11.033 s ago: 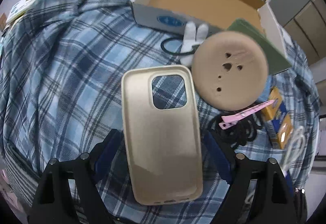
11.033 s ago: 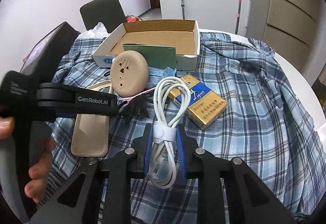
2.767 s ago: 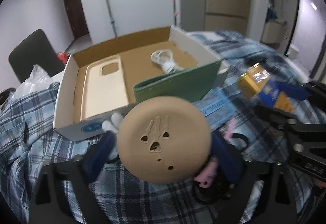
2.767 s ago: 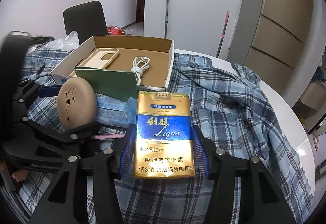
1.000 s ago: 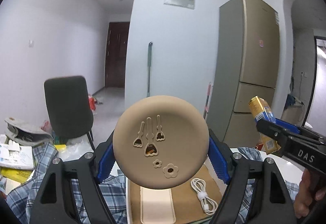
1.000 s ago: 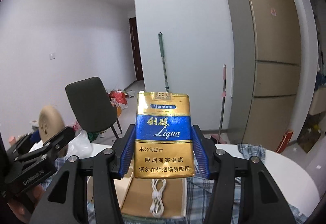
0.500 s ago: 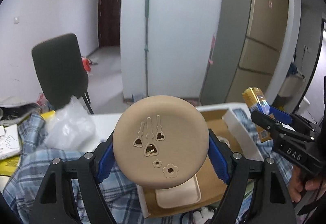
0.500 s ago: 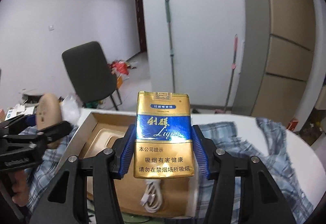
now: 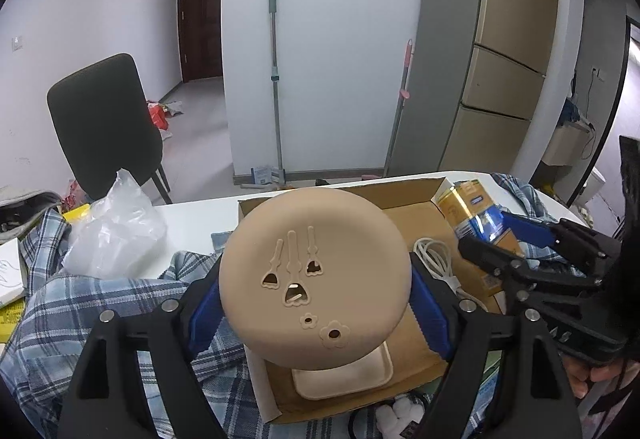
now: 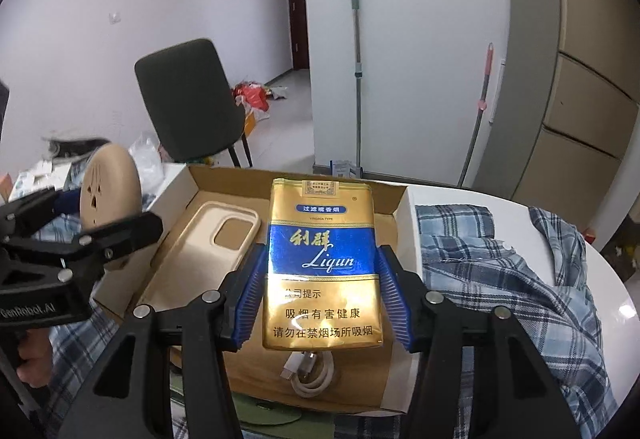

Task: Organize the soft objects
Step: 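Lower the tan disc into the box with the left while the right drops the pack in, then lower the right gripper onto the blue packet and close it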

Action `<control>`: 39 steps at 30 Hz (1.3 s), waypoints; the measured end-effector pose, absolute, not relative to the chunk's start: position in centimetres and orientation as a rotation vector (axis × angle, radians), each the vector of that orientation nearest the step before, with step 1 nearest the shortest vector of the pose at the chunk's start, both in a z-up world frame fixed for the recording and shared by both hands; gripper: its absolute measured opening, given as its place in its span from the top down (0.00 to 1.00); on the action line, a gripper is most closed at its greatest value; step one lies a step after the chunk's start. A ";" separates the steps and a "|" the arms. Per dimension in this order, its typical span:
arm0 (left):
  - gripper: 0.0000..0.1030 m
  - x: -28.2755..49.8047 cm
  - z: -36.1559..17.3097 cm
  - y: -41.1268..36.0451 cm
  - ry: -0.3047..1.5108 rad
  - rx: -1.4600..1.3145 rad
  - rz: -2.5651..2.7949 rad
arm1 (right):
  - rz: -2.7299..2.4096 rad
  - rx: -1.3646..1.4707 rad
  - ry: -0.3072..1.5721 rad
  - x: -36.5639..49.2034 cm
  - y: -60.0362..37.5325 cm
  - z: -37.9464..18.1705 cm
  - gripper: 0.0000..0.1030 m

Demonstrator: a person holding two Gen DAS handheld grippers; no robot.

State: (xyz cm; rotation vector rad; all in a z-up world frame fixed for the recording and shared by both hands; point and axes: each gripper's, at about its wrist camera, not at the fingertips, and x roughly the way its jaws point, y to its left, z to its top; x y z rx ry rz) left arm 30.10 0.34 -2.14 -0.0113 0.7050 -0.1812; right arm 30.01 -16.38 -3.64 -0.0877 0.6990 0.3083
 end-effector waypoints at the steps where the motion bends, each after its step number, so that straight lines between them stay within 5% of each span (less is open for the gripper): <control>1: 0.19 30.3 -2.1 0.5 0.706 -0.016 -0.182 | 0.312 -0.097 0.701 30.0 -16.2 -3.8 0.47; 12: 0.17 29.8 -1.6 0.4 0.684 -0.022 -0.169 | 0.307 -0.093 0.722 30.1 -16.1 -4.1 0.38; 18: 0.00 29.4 -0.7 1.3 0.622 -0.040 -0.138 | 0.304 -0.061 0.706 30.0 -16.8 -3.2 0.38; 30: 0.00 25.7 3.2 0.7 0.463 -0.018 -0.102 | 0.273 -0.037 0.557 25.0 -19.9 4.1 0.35; 39: 0.00 19.9 5.1 -0.4 0.421 -0.011 -0.100 | 0.213 0.046 0.575 20.8 -20.5 3.6 0.24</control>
